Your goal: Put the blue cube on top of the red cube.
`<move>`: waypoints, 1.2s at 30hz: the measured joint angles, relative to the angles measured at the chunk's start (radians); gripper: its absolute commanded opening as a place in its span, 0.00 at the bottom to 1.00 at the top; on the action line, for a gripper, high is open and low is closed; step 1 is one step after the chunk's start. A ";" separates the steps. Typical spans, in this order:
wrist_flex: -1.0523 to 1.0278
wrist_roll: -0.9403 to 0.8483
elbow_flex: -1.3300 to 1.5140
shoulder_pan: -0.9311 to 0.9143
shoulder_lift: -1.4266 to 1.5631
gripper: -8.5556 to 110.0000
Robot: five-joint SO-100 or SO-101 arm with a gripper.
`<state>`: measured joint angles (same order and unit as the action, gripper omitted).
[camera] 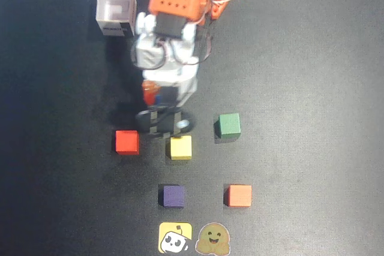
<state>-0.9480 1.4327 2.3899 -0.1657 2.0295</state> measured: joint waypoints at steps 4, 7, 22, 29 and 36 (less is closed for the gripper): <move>-0.020 0.034 -0.114 -0.028 -0.100 0.12; -0.038 0.043 -0.198 -0.066 -0.166 0.12; -0.114 0.008 -0.491 -0.127 -0.371 0.12; -0.115 0.003 -0.494 -0.129 -0.403 0.12; -0.106 -0.034 -0.494 -0.140 -0.434 0.12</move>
<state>-1.0538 1.3990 1.8960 -0.3053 1.5953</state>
